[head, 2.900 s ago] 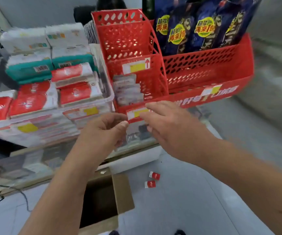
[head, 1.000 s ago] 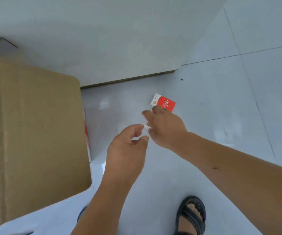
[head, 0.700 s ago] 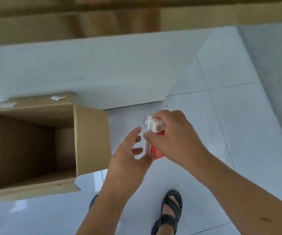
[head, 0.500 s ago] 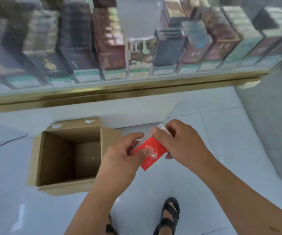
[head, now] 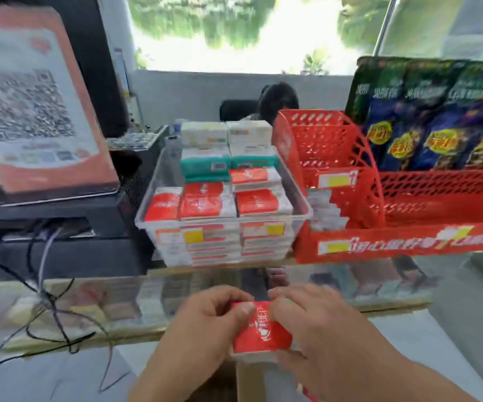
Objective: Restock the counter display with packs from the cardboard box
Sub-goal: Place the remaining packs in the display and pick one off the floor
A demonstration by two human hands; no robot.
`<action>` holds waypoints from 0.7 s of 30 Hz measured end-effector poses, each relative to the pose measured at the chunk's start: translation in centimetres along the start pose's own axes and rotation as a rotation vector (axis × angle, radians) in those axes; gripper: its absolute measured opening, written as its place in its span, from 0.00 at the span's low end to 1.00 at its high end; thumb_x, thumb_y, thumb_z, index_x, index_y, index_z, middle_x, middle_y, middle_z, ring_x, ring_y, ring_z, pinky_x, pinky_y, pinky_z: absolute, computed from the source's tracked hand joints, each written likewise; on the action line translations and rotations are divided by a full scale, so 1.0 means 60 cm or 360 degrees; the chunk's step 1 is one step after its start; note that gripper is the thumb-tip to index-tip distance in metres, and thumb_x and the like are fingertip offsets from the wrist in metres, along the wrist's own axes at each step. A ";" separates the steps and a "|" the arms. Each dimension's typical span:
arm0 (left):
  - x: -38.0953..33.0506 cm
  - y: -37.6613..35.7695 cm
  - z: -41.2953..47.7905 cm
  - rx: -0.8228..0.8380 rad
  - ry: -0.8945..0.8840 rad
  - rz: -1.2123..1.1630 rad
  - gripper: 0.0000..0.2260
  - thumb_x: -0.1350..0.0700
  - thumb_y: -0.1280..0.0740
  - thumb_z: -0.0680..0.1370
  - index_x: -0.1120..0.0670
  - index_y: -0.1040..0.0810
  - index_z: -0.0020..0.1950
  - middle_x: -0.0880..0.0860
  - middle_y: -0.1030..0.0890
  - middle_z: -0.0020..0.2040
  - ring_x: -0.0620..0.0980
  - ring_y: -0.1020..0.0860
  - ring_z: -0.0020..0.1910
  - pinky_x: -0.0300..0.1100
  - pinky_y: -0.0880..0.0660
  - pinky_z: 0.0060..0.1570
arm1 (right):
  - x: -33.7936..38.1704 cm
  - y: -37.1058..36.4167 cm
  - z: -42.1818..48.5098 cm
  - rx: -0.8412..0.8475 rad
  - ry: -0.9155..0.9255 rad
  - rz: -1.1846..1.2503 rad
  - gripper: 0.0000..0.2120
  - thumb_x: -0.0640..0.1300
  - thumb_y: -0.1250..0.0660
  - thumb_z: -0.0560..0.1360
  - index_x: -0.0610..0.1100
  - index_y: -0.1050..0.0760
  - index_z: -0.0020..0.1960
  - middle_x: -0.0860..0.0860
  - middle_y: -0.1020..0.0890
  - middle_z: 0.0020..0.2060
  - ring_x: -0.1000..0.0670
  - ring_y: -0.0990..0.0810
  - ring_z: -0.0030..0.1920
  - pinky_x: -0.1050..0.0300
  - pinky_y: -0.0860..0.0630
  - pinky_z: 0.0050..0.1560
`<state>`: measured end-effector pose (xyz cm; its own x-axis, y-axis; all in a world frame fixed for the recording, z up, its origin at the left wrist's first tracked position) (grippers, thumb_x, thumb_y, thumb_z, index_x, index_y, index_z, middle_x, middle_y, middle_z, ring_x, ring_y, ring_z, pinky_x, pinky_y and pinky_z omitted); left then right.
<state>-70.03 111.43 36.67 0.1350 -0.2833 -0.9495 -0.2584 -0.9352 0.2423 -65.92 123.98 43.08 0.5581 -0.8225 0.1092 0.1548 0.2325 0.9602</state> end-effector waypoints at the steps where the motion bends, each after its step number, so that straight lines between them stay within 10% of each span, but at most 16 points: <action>1: -0.019 0.014 -0.002 -0.0004 -0.0019 0.0002 0.03 0.48 0.28 0.71 0.44 0.16 0.42 0.46 0.15 0.36 0.43 0.19 0.37 0.46 0.19 0.45 | 0.011 0.018 0.015 -0.0001 0.0034 -0.0045 0.17 0.58 0.39 0.63 0.50 0.23 0.46 0.54 0.16 0.47 0.50 0.17 0.47 0.54 0.19 0.42; 4: -0.072 0.038 -0.001 0.0009 -0.0063 -0.0046 0.02 0.50 0.29 0.75 0.44 0.16 0.45 0.49 0.14 0.42 0.50 0.16 0.45 0.57 0.21 0.52 | 0.030 0.058 0.050 0.0050 0.0139 -0.0110 0.14 0.54 0.38 0.67 0.49 0.23 0.48 0.52 0.17 0.45 0.48 0.19 0.46 0.51 0.20 0.45; 11: -0.158 0.096 0.031 -0.0318 -0.0158 -0.0160 0.08 0.52 0.32 0.77 0.43 0.20 0.55 0.44 0.15 0.47 0.44 0.16 0.47 0.48 0.19 0.49 | -0.048 0.118 0.131 0.0191 0.0139 -0.0299 0.18 0.58 0.40 0.78 0.53 0.34 0.65 0.54 0.24 0.63 0.50 0.26 0.62 0.50 0.27 0.62; 21: -0.188 0.112 0.069 -0.0508 -0.0161 0.0056 0.08 0.52 0.32 0.78 0.43 0.19 0.55 0.41 0.16 0.45 0.42 0.18 0.46 0.46 0.19 0.50 | -0.172 0.066 0.253 0.0279 0.0148 -0.0398 0.18 0.53 0.39 0.79 0.49 0.33 0.67 0.51 0.23 0.61 0.47 0.26 0.60 0.48 0.26 0.60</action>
<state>-77.26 109.20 48.17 0.0314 -0.3090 -0.9505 0.0534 -0.9491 0.3103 -83.45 125.48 49.65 0.5940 -0.7900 -0.1521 0.1583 -0.0705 0.9849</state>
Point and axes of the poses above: each hand's wrist, its own z-axis towards the middle knuckle, its own y-axis out of the back of the hand, x = y × z, the point moved 9 cm from there along z, towards the middle knuckle
